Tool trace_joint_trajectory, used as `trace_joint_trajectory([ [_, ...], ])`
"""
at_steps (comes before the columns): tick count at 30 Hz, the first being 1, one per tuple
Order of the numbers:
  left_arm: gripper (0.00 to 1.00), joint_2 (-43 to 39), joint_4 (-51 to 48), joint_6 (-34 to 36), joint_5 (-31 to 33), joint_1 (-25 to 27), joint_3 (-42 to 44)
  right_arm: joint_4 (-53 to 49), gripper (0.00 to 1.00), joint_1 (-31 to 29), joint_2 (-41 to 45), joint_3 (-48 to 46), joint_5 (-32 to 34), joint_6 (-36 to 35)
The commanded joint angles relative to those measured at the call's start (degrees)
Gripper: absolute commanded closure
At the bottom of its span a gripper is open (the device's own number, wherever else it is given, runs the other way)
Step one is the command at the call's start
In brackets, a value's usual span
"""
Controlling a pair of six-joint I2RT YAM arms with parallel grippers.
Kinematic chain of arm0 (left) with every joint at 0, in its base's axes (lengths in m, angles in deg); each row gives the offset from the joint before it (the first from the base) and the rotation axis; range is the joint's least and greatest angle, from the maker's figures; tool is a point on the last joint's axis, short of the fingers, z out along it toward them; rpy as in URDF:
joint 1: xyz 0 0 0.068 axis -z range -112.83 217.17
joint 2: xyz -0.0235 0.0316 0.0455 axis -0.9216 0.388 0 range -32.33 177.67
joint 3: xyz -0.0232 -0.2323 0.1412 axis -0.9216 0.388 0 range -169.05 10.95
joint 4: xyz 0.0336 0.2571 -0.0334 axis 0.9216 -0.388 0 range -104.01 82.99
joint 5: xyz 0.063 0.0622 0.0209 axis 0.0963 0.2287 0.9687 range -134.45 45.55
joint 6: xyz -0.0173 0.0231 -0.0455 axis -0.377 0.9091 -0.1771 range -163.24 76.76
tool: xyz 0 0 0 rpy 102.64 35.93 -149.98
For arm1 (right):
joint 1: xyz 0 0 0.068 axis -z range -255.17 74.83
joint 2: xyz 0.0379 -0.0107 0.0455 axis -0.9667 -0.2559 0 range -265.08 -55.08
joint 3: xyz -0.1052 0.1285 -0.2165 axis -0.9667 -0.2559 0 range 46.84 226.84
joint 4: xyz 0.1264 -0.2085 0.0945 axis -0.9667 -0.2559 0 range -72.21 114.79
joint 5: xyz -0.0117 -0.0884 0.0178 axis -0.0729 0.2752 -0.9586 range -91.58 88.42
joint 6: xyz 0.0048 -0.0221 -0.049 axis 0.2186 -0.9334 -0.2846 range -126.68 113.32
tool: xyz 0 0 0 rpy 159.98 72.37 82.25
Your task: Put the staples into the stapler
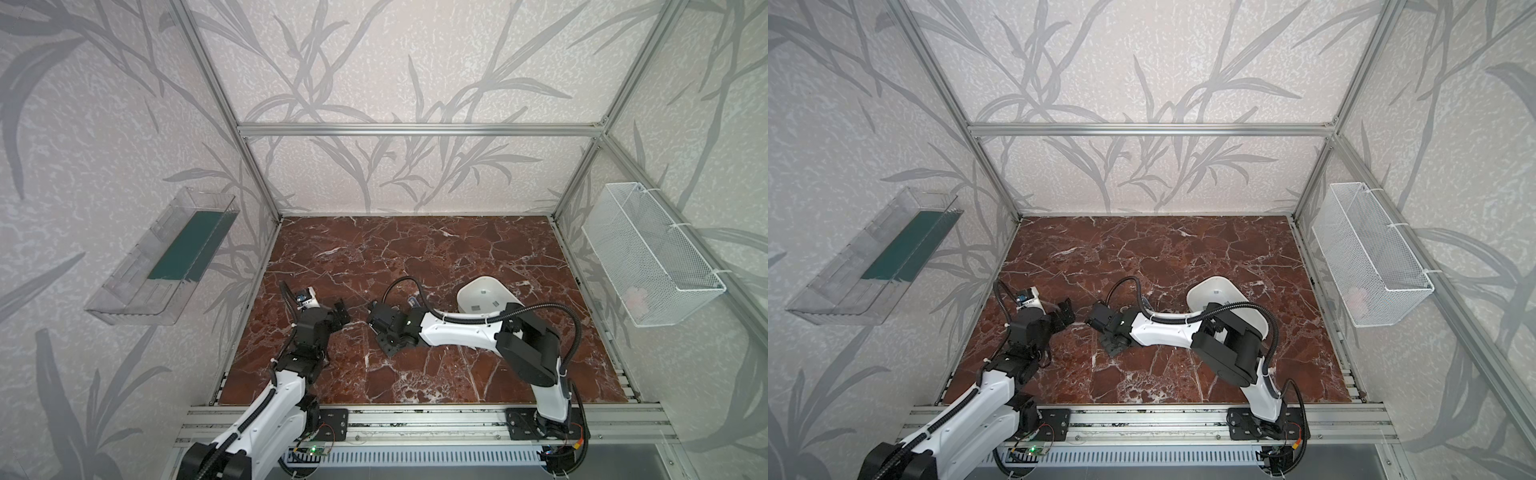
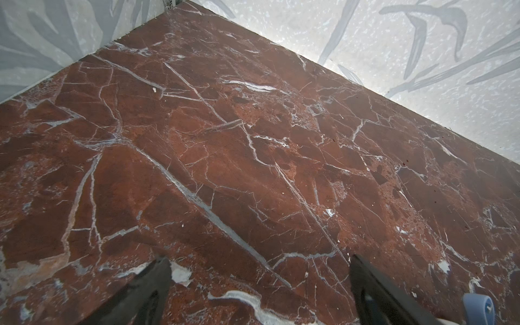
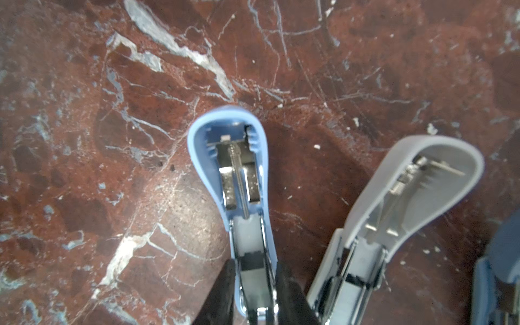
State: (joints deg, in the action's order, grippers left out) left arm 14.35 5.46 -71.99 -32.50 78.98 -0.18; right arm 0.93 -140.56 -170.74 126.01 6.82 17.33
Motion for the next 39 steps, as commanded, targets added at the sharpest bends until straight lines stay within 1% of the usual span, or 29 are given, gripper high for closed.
trace_joint_trajectory([
  [1,0.01,-0.6,0.7,-1.3,0.6,-0.3,0.7,-0.9,0.71,-0.8,3.5,-1.6,1.7,0.3],
  [3,0.01,-0.6,0.9,-1.2,0.3,-0.4,0.8,-0.4,0.71,-1.1,4.0,-2.4,2.1,0.2],
  [7,0.01,-0.3,1.2,-1.2,-0.1,-0.3,0.6,0.8,0.66,-1.8,5.6,-4.9,4.7,-0.2],
  [10,0.01,-0.6,-0.1,-1.5,-1.3,-0.4,-0.3,4.7,0.63,-1.9,7.5,-8.2,4.7,-2.1],
  [12,0.01,-1.5,-2.0,-1.5,-4.0,-0.3,-1.6,8.1,0.63,-1.9,9.1,-11.0,4.7,-3.4],
  [14,0.01,-2.7,-0.3,-2.6,-7.5,-0.3,-1.8,12.1,0.62,-2.0,11.3,-14.6,4.7,-4.4],
  [18,0.01,-3.0,0.7,-4.2,-10.9,-0.3,-2.7,18.8,0.61,-2.0,15.7,-20.1,4.9,-4.9],
  [20,0.02,-2.5,0.2,-3.8,-12.2,-0.2,-3.6,20.8,0.63,-2.0,16.8,-21.0,4.7,-4.6],
  [24,0.02,-1.7,1.2,-3.7,-12.5,-0.2,-3.2,21.5,0.68,-1.9,15.2,-18.0,4.3,-3.8],
  [30,0.01,-1.7,2.8,-3.7,-13.3,-0.2,-1.5,16.3,0.76,-1.9,9.0,-10.0,8.4,-2.1],
  [34,0.01,-1.5,2.8,-3.4,-13.3,-0.2,-1.1,11.5,0.8,-1.9,4.2,-4.8,9.2,-1.3],
  [36,0.01,-1.3,3.0,-3.7,-13.3,-0.2,-0.9,9.8,0.82,-2.0,2.9,-3.8,9.9,-0.8],
  [39,0.01,-1.3,3.5,-3.5,-13.3,-0.2,-0.8,8.8,0.83,-1.9,2.5,-4.5,10.3,-0.2],
])
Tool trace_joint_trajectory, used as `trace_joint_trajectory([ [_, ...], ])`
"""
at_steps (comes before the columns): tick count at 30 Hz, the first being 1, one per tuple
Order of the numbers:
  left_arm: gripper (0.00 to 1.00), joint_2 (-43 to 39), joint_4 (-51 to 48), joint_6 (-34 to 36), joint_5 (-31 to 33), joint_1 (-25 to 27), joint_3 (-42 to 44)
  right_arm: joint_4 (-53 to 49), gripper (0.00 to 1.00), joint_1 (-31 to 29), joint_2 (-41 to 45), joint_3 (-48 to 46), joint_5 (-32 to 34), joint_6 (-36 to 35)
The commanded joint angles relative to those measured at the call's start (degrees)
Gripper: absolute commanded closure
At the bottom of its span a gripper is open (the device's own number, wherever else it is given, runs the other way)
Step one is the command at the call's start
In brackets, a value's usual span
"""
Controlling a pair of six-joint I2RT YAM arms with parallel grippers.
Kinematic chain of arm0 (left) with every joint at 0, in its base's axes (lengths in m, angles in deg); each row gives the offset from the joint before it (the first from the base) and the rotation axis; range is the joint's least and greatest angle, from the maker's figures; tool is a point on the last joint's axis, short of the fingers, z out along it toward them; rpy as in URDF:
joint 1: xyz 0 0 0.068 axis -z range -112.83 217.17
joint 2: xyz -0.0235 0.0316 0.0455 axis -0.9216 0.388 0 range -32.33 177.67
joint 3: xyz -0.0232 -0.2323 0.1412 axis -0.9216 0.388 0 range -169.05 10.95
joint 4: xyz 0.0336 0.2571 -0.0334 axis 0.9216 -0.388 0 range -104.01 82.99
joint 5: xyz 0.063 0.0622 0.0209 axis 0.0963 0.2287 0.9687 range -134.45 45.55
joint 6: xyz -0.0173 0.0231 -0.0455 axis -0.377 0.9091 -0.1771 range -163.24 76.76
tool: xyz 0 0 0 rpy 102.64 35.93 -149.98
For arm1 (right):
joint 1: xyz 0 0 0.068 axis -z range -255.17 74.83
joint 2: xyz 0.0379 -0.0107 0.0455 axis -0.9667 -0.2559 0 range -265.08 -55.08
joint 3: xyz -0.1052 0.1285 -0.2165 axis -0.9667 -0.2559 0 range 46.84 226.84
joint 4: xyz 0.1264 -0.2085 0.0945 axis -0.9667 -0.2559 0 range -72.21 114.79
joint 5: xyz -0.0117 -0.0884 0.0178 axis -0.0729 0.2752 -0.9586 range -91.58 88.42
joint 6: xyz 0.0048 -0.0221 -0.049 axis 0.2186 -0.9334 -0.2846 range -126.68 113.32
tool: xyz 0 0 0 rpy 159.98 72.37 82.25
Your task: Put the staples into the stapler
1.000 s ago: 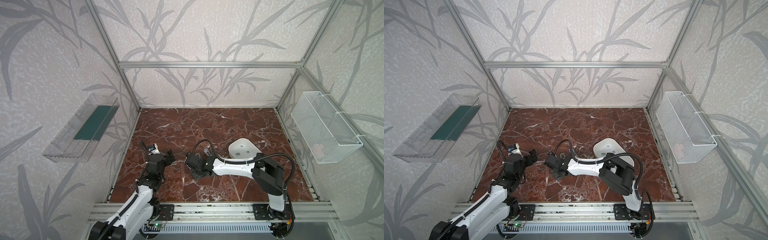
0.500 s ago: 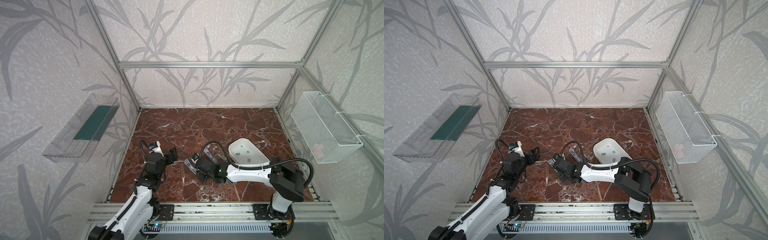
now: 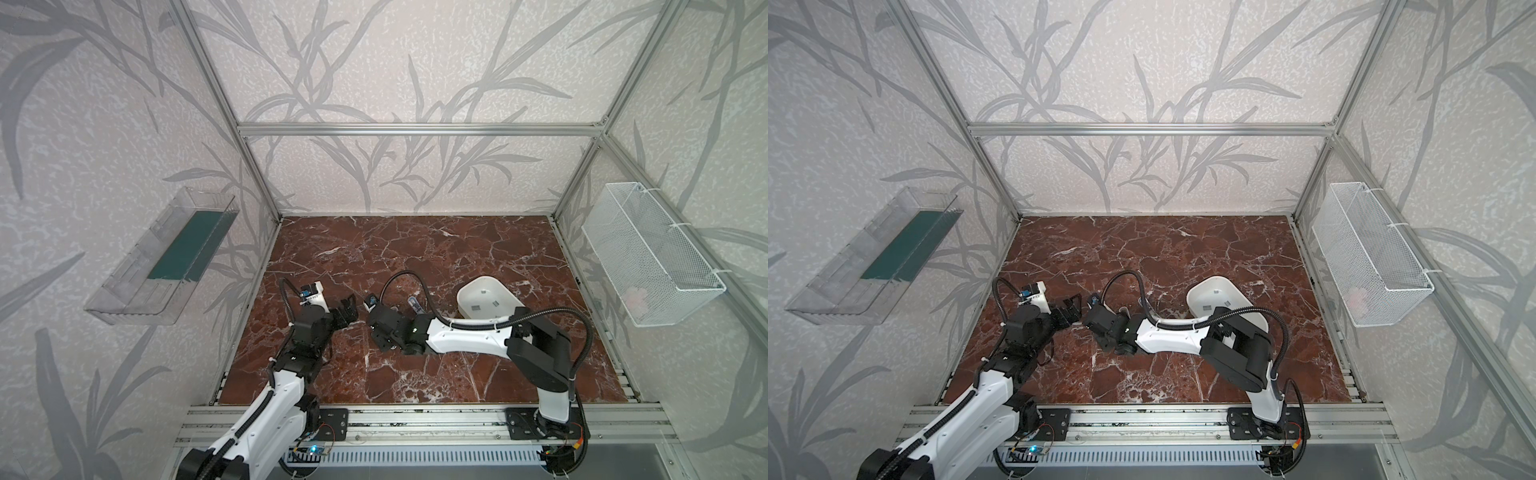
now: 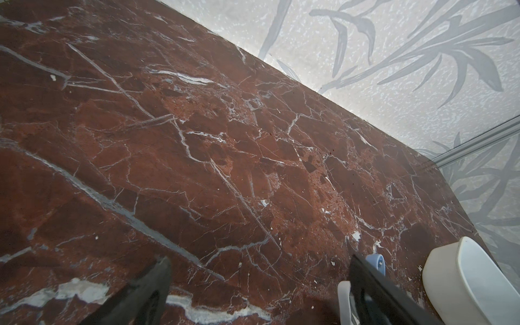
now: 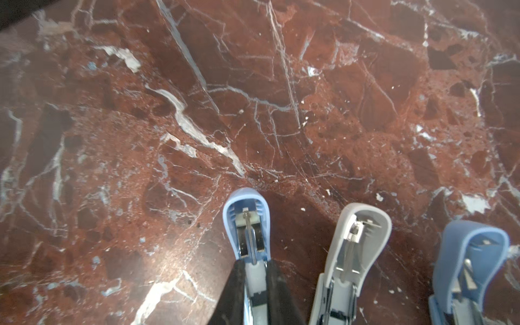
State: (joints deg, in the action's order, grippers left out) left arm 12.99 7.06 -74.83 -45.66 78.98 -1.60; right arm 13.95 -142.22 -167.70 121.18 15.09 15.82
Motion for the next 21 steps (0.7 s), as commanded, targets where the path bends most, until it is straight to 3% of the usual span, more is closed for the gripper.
trace_joint_trajectory([
  [1,0.01,0.1,1.9,-0.7,-0.1,-0.2,0.6,-4.8,0.84,-0.3,-0.6,0.0,2.3,1.6],
  [21,0.01,1.1,3.1,-0.8,-0.1,-0.1,1.1,-6.3,0.88,-0.4,3.1,-3.9,2.8,3.0],
])
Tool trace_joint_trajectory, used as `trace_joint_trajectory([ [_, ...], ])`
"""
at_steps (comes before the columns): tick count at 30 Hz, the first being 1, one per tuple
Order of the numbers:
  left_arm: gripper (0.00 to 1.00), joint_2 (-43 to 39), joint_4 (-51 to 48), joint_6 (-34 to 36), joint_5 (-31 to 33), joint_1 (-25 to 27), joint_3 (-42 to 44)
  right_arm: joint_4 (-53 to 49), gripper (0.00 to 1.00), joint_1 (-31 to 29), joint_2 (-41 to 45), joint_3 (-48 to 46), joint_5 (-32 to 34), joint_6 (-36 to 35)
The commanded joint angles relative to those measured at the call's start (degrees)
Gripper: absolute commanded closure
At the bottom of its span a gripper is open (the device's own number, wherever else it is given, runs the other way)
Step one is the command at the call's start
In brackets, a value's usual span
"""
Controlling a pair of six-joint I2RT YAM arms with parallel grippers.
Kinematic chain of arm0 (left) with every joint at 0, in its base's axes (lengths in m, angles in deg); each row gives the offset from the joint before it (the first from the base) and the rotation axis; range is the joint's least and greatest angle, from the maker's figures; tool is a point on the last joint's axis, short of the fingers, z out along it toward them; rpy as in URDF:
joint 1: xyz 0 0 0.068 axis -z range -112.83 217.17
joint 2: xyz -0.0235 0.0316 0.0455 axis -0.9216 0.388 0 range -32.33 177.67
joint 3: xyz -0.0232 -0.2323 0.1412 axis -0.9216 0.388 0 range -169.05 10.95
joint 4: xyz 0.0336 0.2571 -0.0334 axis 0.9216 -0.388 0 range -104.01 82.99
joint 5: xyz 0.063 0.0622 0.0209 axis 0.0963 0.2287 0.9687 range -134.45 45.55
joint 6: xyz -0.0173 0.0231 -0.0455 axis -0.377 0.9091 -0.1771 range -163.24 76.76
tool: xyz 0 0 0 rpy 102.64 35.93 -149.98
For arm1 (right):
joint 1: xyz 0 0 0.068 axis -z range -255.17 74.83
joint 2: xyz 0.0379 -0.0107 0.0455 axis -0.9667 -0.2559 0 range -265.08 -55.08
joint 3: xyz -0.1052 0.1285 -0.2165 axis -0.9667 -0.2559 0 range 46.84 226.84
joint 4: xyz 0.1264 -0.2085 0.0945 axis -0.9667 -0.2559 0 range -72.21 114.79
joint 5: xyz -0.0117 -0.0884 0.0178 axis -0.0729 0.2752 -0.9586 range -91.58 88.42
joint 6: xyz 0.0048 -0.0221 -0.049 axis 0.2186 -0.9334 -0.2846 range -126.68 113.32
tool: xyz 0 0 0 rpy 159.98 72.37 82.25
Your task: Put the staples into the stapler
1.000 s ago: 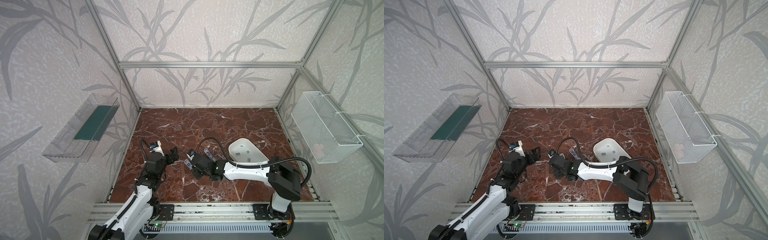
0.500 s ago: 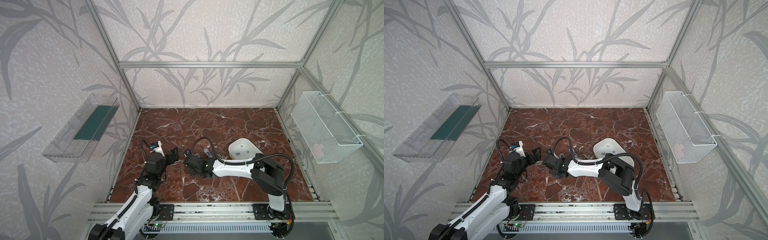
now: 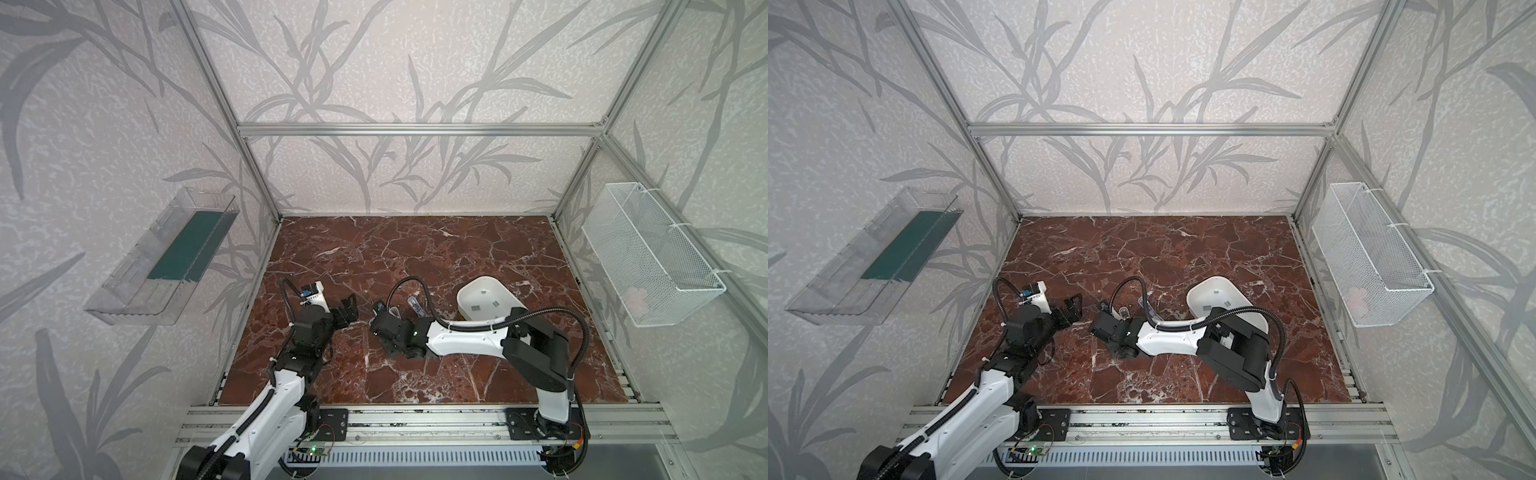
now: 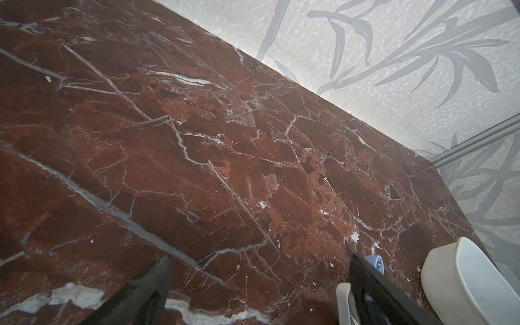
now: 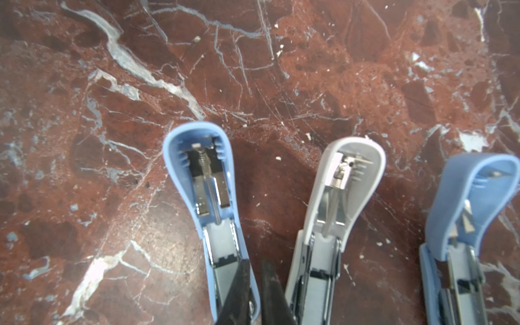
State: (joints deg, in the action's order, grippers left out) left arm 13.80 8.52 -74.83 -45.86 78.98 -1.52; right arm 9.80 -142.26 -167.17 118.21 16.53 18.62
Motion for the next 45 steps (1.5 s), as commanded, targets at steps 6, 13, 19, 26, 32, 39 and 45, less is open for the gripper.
trace_joint_trajectory([
  [6,0.01,3.9,4.3,-2.0,-2.1,-0.1,0.8,2.6,0.77,-0.4,8.0,-5.3,1.0,-1.4],
  [13,0.01,8.4,5.9,-2.1,-4.8,0.4,-0.2,3.6,0.76,-0.3,4.9,-3.5,-1.9,-0.6],
  [19,0.01,7.2,5.0,-1.5,-3.7,0.6,0.6,3.1,0.77,-0.4,1.5,-2.5,-3.1,0.1],
  [26,0.01,6.2,4.1,-0.9,-3.2,0.6,1.0,0.5,0.81,-0.6,-0.2,-2.0,-3.4,1.1],
  [32,0.01,5.3,3.8,-0.5,-2.6,0.7,1.2,-1.6,0.82,-1.0,1.6,-3.6,-1.8,1.3],
  [39,0.01,7.1,6.2,-0.7,-3.6,0.8,1.6,-0.9,0.82,-0.9,4.0,-5.3,-1.4,0.5],
  [45,0.02,12.1,9.3,-0.5,-5.5,4.4,0.8,6.2,0.76,-1.0,8.9,-9.6,-2.4,-1.5],
])
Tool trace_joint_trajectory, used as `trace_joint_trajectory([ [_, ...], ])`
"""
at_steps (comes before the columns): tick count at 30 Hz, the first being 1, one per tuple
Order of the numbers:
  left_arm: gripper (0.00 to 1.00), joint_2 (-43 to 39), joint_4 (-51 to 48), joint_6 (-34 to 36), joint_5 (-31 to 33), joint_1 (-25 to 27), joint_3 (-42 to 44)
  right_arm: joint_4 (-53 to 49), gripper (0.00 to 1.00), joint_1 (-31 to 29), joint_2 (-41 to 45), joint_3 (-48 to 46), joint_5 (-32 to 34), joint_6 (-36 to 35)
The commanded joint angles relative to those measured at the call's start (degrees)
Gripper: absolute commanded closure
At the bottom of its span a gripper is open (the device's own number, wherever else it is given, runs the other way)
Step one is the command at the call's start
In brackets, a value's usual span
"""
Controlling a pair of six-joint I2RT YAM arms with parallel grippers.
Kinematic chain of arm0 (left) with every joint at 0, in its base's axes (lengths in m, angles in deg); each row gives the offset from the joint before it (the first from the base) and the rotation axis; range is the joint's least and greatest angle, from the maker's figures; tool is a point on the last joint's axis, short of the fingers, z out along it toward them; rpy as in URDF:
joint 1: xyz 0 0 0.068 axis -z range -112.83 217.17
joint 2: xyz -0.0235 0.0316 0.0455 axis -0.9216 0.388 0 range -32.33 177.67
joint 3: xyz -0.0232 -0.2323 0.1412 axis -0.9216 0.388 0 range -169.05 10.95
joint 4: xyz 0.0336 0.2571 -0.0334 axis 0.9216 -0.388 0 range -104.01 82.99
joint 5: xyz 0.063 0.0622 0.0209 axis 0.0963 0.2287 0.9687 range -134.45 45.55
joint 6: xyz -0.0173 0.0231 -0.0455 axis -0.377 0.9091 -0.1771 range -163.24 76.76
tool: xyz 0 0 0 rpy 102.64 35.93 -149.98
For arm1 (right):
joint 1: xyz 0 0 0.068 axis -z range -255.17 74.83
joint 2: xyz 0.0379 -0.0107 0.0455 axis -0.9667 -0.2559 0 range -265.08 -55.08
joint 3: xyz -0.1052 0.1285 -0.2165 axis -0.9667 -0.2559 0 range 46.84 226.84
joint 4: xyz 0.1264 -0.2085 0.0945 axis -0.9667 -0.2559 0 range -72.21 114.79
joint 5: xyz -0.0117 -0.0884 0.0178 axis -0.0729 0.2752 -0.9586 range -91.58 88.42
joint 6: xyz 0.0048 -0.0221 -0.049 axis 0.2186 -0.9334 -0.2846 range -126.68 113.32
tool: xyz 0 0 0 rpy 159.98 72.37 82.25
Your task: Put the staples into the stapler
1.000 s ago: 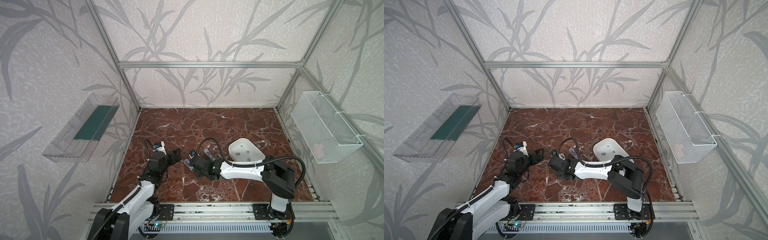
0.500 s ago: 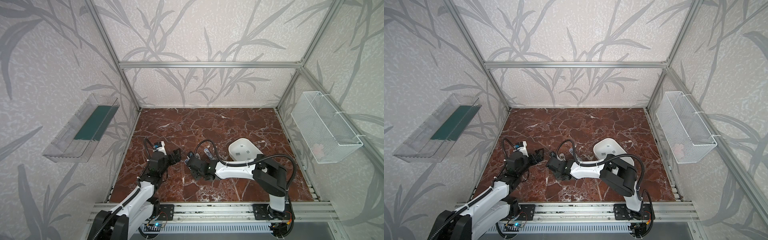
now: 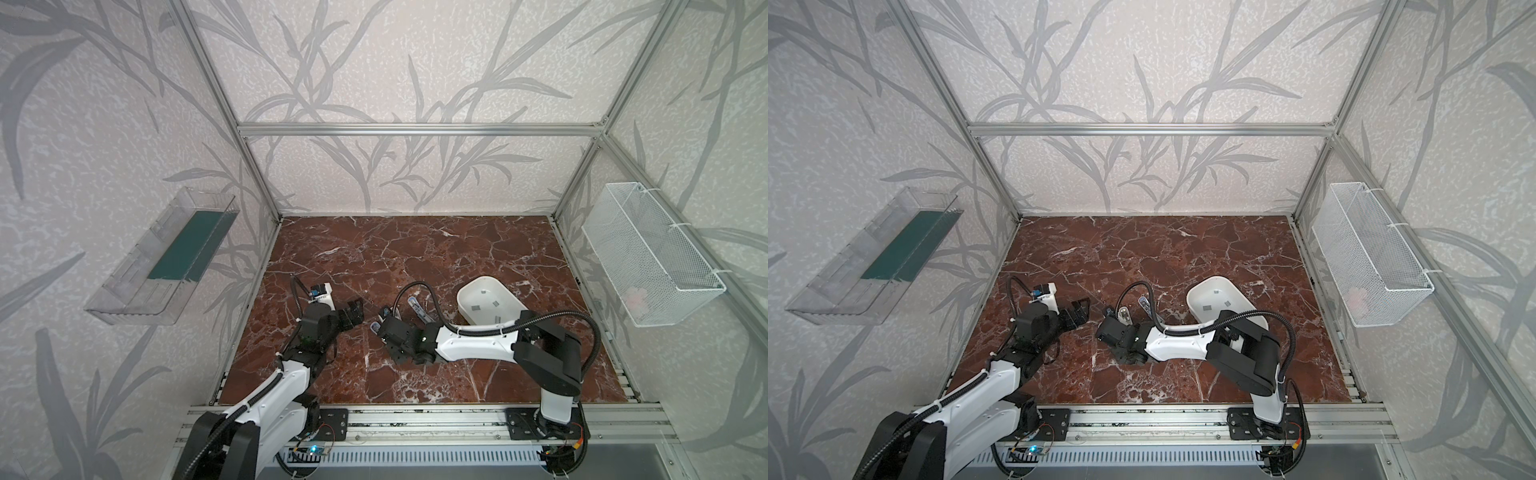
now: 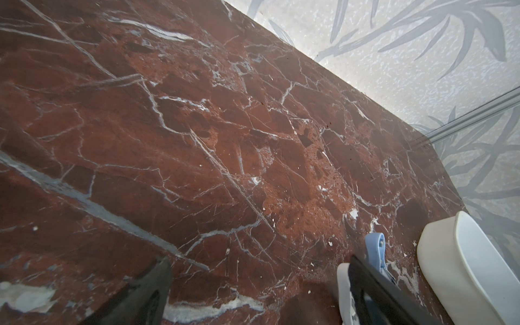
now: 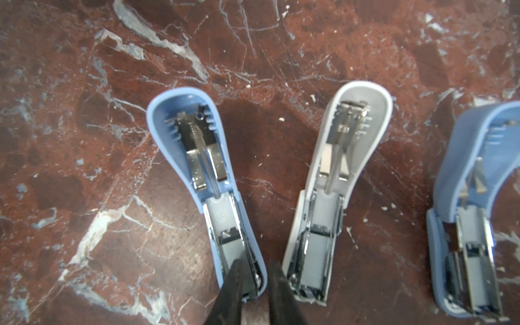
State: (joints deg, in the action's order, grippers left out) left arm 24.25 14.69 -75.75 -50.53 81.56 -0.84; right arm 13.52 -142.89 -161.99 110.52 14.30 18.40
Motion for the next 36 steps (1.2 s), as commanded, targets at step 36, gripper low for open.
trace_joint_trajectory([
  [36,0.11,12.8,17.9,-7.5,-1.7,14.7,5.5,34.3,0.63,-0.6,6.4,-21.7,-3.9,-12.4],
])
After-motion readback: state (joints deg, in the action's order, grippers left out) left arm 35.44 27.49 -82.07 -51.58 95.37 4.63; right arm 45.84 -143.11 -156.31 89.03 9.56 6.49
